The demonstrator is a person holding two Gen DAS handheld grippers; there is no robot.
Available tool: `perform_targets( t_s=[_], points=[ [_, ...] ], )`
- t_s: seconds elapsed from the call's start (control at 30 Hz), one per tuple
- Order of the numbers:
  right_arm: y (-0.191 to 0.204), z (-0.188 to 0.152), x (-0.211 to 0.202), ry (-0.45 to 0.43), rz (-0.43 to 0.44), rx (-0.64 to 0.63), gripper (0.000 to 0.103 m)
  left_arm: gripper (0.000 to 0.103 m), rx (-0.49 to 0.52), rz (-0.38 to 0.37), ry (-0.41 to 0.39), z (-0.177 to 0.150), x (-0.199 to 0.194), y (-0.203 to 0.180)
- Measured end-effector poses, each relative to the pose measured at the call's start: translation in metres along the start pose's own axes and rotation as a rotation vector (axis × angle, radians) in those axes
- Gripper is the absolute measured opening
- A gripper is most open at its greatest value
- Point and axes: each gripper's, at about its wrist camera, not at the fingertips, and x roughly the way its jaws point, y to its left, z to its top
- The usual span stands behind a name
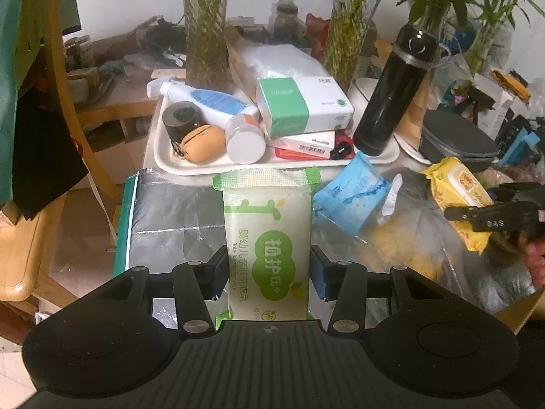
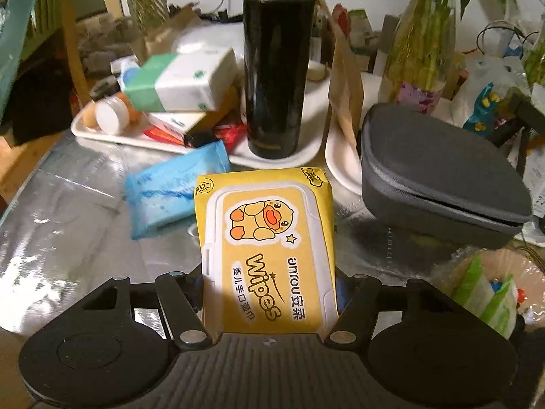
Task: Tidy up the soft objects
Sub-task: 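Carry the green pack in the left gripper while the right carries the yellow pack toward the box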
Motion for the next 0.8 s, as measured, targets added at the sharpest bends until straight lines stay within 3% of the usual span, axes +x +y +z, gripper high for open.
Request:
perform_targets(
  t_s=[0.6,0.8],
  points=[
    [0.029,-0.012,-0.127,-0.130,0.039,-0.038,0.068,0.047,0.048,-0.014,-0.078,-0.013,-0.084,-0.017],
    [0.043,-0.017,-0.172,-0.183,0.064,-0.051,0.068,0.047,0.094,-0.055,-0.099,-0.024,-0.115,-0.035]
  ],
)
